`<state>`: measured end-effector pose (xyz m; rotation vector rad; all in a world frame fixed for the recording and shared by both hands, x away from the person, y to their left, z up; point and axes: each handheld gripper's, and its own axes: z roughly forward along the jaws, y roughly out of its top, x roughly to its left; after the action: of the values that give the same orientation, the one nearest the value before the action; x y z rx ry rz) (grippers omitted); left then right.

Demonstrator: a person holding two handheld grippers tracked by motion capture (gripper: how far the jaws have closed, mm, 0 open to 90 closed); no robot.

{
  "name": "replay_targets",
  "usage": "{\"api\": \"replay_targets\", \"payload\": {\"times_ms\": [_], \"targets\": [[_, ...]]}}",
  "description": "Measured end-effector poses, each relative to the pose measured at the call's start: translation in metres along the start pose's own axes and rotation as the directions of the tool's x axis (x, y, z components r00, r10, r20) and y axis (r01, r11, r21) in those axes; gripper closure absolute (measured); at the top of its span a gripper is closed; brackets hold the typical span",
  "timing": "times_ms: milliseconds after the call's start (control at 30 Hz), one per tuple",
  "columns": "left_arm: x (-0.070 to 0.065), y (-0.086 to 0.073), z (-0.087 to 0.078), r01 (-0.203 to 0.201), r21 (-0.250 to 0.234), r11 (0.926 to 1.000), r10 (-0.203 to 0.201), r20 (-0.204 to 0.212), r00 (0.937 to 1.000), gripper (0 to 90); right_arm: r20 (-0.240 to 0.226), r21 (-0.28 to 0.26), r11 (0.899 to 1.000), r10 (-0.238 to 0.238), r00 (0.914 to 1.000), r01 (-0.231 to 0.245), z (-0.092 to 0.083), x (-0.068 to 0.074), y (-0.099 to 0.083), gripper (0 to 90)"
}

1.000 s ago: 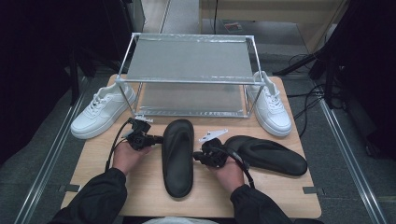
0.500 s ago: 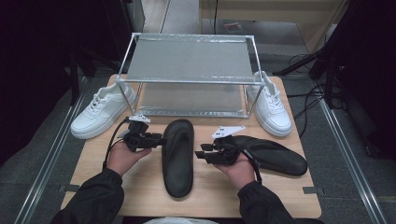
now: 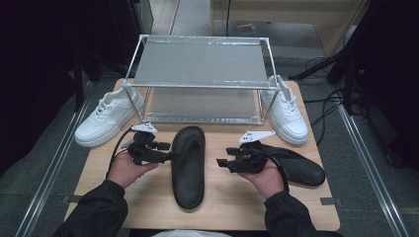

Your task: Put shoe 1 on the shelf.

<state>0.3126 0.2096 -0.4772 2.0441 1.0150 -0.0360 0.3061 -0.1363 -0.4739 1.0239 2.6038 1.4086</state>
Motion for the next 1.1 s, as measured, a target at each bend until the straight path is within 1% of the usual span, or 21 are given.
{"api": "replay_targets", "payload": {"times_ms": [67,133,167,200,233,300,367,467,633,667,733,767,800,833,933,967,1033,1067,1100], "targets": [[-0.002,0.0,-0.001,0.001,-0.001,1.0,-0.001,0.002,1.0,36.0,0.002,0.0,1.0,-0.007,1.0,0.007,-0.005,-0.003,-0.002,41.3],[-0.005,-0.001,-0.002,-0.006,-0.006,1.0,0.006,0.004,1.0,36.0,0.001,0.003,1.0,-0.016,0.9999,0.016,-0.01,-0.006,-0.005,42.8],[-0.005,-0.001,-0.002,-0.006,-0.006,1.0,0.006,0.004,1.0,36.0,0.001,0.003,1.0,-0.016,0.9999,0.016,-0.01,-0.006,-0.005,42.8],[-0.006,-0.001,-0.003,-0.013,-0.008,0.9999,0.013,0.013,0.9998,35.8,0.007,0.001,1.0,-0.025,0.9997,0.025,-0.016,-0.008,-0.009,43.0],[-0.006,-0.001,-0.003,-0.013,-0.008,0.9999,0.013,0.013,0.9998,35.6,0.007,0.005,1.0,-0.029,0.9996,0.029,-0.019,-0.01,-0.01,43.6],[-0.008,-0.001,-0.002,-0.005,-0.013,0.9999,0.005,0.027,0.9996,35.5,0.005,0.009,1.0,-0.019,0.9998,0.019,-0.024,-0.011,-0.012,43.7],[-0.009,-0.001,-0.002,-0.01,-0.013,0.9999,0.01,0.019,0.9998,35.5,0.007,0.005,1.0,-0.016,0.9998,0.016,-0.029,-0.013,-0.014,43.6],[-0.007,-0.001,-0.002,0.016,0.008,0.9998,-0.016,0.004,0.9999,36.1,0.016,-0.002,1.0,-0.026,0.9995,0.026,-0.037,-0.017,-0.018,43.9],[-0.006,-0.001,-0.004,0.016,-0.001,0.9999,-0.016,0.005,0.9998,37.1,0.034,-0.001,1.0,-0.027,0.999,0.027,-0.048,-0.023,-0.025,46.1],[-0.008,0.0,-0.004,0.008,-0.001,1.0,-0.008,0.005,1.0,37.1,0.046,0.002,1.0,-0.022,0.9987,0.022,-0.054,-0.026,-0.029,46.9],[-0.009,0.0,-0.003,0.007,-0.002,1.0,-0.007,0.005,1.0,37.1,0.051,0.003,1.0,-0.018,0.9985,0.018,-0.056,-0.028,-0.031,47.0],[-0.011,0.001,-0.002,-0.003,-0.003,1.0,0.003,0.006,1.0,37.1,0.065,0.004,1.0,-0.012,0.9978,0.012,-0.06,-0.03,-0.035,47.0],[-0.011,0.001,-0.002,-0.003,-0.003,1.0,0.003,0.006,1.0,37.0,0.065,0.004,1.0,-0.012,0.9978,0.012,-0.06,-0.03,-0.035,47.0],[-0.012,0.002,-0.002,-0.012,0.001,0.9999,0.012,0.012,0.9998,36.9,0.08,0.004,1.0,-0.015,0.9967,0.015,-0.063,-0.033,-0.038,47.2],[-0.014,0.002,-0.002,-0.021,0.002,0.9998,0.021,0.024,0.9995,37.2,0.1,0.007,1.0,-0.006,0.995,0.006,-0.069,-0.036,-0.042,48.6],[-0.018,0.002,-0.003,-0.037,-0.009,0.9993,0.037,0.025,0.999,37.4,0.108,0.006,1.0,-0.003,0.9941,0.002,-0.07,-0.037,-0.043,49.2],[-0.02,0.004,-0.005,-0.044,-0.015,0.9989,0.044,0.027,0.9987,37.6,0.117,0.005,1.0,0.008,0.9931,-0.009,-0.074,-0.04,-0.046,49.6],[-0.021,0.004,-0.004,-0.042,-0.019,0.9989,0.042,0.036,0.9984,37.7,0.122,0.006,1.0,0.01,0.9925,-0.011,-0.076,-0.04,-0.048,50.0],[-0.022,0.005,-0.004,-0.047,-0.017,0.9987,0.048,0.035,0.9982,37.6,0.126,0.006,1.0,0.009,0.992,-0.009,-0.077,-0.041,-0.049,50.1]]}}
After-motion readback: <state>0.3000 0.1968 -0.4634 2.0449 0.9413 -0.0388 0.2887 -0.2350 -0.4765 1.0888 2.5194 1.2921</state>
